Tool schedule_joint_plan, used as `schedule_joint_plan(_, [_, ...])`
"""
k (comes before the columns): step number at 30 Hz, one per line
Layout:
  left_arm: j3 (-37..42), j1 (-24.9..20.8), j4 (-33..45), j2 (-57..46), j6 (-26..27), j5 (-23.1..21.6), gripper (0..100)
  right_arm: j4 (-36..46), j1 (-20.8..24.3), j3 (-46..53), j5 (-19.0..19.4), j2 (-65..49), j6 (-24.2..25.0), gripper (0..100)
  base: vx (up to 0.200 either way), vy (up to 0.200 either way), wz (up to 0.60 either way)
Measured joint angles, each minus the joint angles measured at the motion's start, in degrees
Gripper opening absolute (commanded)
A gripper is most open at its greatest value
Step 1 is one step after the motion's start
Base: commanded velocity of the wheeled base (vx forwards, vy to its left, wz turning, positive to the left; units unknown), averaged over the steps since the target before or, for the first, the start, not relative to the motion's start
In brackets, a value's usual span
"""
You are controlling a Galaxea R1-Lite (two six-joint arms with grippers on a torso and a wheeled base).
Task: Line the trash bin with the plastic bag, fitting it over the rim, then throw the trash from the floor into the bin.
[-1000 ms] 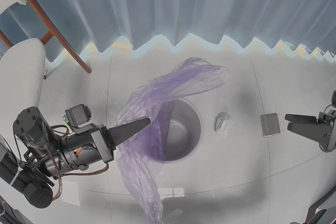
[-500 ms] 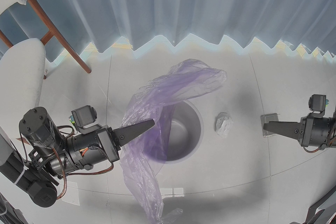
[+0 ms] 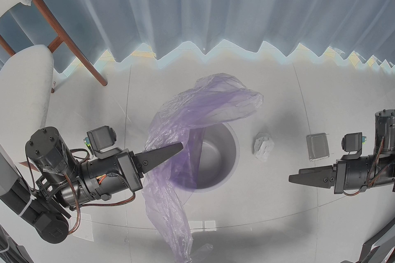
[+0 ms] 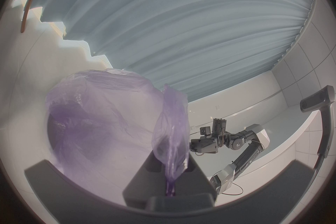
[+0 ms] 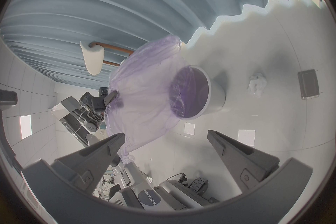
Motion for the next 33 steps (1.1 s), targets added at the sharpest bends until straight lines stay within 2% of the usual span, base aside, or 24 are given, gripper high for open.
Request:
schedule_joint_plan(4, [-0.1, 0.1, 0.0, 0.1, 0.0, 0.0, 0, -0.1, 0.7, 0.8, 0.0, 1.2, -0.4, 100, 0.0, 0.0, 0.0])
schedule_joint_plan(13, [-0.1, 0.4, 0.0, 0.1, -0.1, 0.0, 0, -0.6, 0.7, 3.7, 0.0, 4.9, -5.0, 100, 0.0, 0.0, 0.0])
schedule_joint_plan(27, [-0.2, 0.5, 0.0, 0.3, -0.1, 0.0, 0, -11.9, 2.2, 12.5, 0.1, 8.3, -9.6, 100, 0.0, 0.0, 0.0])
schedule_joint_plan(33, [-0.2, 0.6, 0.0, 0.5, -0.1, 0.0, 0, -13.2, 3.3, 15.2, 0.1, 9.8, -10.4, 100, 0.0, 0.0, 0.0])
